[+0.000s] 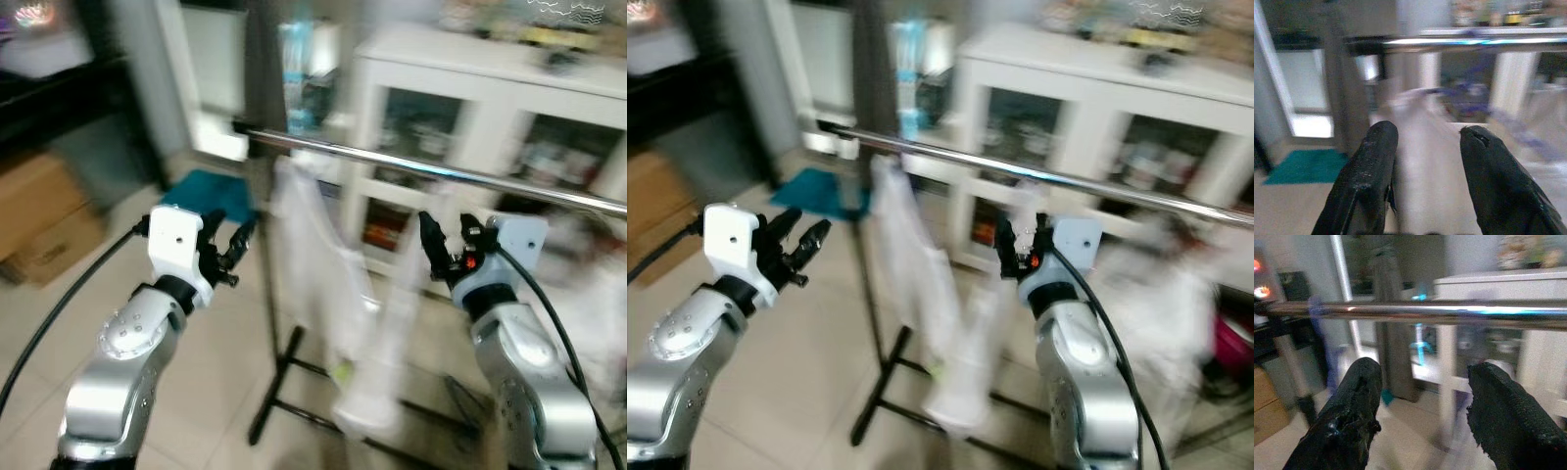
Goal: Hang hanger
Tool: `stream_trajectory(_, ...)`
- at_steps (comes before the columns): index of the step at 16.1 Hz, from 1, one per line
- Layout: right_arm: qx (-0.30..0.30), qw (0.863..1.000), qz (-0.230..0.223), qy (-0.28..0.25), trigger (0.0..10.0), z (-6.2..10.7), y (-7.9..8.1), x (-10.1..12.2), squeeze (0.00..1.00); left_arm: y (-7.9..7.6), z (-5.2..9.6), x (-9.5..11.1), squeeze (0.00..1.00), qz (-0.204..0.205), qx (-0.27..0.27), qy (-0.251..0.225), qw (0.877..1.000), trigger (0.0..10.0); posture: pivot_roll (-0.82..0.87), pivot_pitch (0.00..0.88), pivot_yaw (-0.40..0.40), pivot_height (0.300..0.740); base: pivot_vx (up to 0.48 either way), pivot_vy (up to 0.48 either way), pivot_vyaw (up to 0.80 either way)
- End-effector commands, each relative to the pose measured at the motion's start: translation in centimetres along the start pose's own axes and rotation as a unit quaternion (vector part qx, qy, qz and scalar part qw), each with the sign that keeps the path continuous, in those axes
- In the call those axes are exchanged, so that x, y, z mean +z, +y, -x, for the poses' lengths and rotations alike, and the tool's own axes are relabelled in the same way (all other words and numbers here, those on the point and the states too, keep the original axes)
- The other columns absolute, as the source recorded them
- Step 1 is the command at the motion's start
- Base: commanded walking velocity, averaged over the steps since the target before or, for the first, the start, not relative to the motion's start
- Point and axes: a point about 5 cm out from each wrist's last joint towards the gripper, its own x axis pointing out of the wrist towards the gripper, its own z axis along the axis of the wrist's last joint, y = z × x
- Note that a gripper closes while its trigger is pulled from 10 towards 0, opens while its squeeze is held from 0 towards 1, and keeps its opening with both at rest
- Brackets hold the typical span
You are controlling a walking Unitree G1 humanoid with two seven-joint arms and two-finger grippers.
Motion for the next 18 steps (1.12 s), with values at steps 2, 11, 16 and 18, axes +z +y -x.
stream_trajectory(2,-0.037,0.998,0.035,0.044,10.0,-0.2,-1.1,-0.1,0.00,-0.8,-0.3,-0.2,0.00,0.005,-0.044,0.018,0.999,10.0,-0.09,0.000,-0.027,0.740,0.163,0.000,0.00)
stream_trajectory(11,-0.021,0.993,0.061,0.095,10.0,1.0,-2.0,2.4,1.00,-1.9,-0.3,-0.5,0.00,0.001,-0.196,0.050,0.979,10.0,-0.11,0.000,-0.039,0.740,0.000,0.000,0.00)
stream_trajectory(16,0.035,0.987,0.072,0.137,10.0,2.0,-4.4,4.7,1.00,-2.3,-0.7,-0.4,0.00,0.002,-0.234,0.049,0.971,10.0,-0.12,0.000,-0.048,0.740,0.000,0.000,0.00)
stream_trajectory(18,0.029,0.984,0.085,0.156,10.0,1.8,-6.0,5.1,1.00,-3.3,-0.6,0.0,0.00,0.017,-0.299,0.040,0.953,10.0,-0.12,0.000,-0.049,0.740,0.000,0.000,0.00)
